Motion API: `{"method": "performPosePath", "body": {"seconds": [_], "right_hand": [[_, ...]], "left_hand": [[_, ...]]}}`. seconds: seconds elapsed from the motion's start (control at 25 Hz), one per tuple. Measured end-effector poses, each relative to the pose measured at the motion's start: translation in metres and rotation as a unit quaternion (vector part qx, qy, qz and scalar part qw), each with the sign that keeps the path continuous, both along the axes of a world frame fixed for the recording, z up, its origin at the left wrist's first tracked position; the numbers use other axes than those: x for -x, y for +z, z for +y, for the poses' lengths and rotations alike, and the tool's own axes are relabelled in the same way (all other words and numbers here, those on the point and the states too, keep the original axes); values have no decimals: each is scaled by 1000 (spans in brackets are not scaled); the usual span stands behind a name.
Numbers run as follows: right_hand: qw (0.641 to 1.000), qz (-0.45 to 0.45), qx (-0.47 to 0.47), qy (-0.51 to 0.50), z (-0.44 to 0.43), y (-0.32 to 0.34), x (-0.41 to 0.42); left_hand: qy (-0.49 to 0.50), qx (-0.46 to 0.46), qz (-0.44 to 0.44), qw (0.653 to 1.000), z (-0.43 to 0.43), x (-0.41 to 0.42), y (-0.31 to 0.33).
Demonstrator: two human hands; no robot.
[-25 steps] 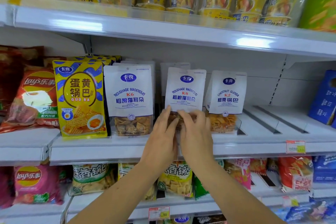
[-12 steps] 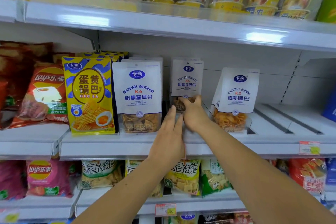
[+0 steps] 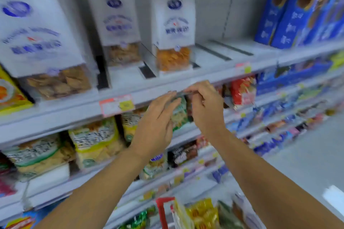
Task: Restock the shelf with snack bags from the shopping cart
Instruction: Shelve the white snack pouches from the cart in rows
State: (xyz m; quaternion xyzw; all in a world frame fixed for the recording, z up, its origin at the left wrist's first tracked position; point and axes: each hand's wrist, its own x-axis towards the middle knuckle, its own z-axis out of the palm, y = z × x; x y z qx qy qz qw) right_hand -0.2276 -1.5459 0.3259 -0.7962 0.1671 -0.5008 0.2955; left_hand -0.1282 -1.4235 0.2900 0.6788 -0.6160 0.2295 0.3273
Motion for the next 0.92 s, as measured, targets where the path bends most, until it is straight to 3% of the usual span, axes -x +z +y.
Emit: {"method": "performPosePath", "body": {"seconds": [0.16,0.24,0.32,0.48,0.6,0.68,0.8,0.92], "right_hand": [[980,116,-142,-79,-51,-97,94],[948,195,-226,-107,-78,-150,134],[903,280,-297,-131,-107,-200,167],[761,511,-364,-165,-159,-303,227],[622,661,-394,-143,-175,-373,260],[577,699,-407,-116,-170,-400,274],[604,700,-375,-72,-166,-412,275],[648,598,-471,18,-182,-392,268]], "left_hand": [[-49,-105,39,993,-36,45,-78],[-47,-180,46,982,-55,67,-118],[-36,-274,135,952,-73,86,-158],[5,-447,290,846,-99,123,-233],[52,-488,354,797,-110,149,-274],[74,-500,383,773,-113,164,-294],[81,-515,451,725,-116,178,-312],[47,-525,510,680,-117,184,-315]]}}
